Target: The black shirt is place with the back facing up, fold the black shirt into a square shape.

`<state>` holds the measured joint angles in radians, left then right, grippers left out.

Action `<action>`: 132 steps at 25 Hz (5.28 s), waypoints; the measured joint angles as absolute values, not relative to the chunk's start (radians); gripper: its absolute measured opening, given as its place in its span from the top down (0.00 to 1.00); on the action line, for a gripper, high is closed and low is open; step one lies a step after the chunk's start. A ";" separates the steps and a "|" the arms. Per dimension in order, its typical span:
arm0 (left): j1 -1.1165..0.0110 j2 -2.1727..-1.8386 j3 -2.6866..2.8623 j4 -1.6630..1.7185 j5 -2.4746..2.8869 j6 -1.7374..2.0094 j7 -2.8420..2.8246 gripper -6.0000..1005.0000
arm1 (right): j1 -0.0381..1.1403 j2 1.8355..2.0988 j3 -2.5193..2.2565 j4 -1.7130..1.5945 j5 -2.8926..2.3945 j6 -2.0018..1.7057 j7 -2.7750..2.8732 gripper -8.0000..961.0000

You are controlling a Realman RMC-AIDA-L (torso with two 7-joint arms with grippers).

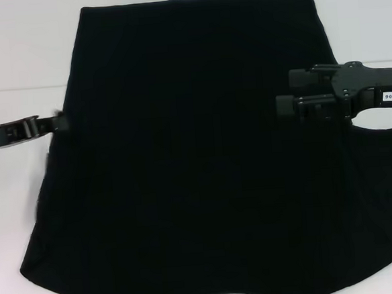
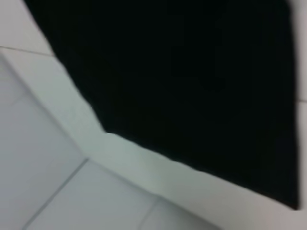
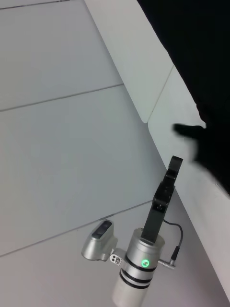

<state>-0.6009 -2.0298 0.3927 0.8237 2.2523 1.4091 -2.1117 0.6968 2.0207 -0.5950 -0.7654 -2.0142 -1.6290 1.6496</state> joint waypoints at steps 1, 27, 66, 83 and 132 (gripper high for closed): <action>-0.602 -2.034 0.394 0.817 2.239 1.421 -2.105 0.85 | 0.697 2.021 -0.595 -0.766 -2.014 -1.629 1.650 0.08; -0.595 -2.060 0.414 0.772 2.077 1.635 -1.837 0.14 | 0.678 1.949 -0.551 -0.765 -2.026 -1.590 1.848 0.08; -0.603 -2.145 0.616 0.695 2.054 1.564 -1.305 0.05 | 0.672 1.815 -0.560 -0.584 -2.627 -1.526 2.612 0.08; -0.604 -2.140 0.607 0.695 2.046 1.550 -1.313 0.05 | 0.690 1.825 -0.621 -0.555 -2.629 -1.433 2.650 0.47; -0.592 -2.128 0.606 0.665 1.956 1.547 -1.345 0.05 | 0.635 1.896 -0.537 -0.682 -2.569 -1.236 2.395 0.99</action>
<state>-0.5917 -2.1278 0.6060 0.6652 1.9565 1.5466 -1.3447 0.6346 1.8955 -0.5365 -0.6818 -2.5690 -1.2362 2.3948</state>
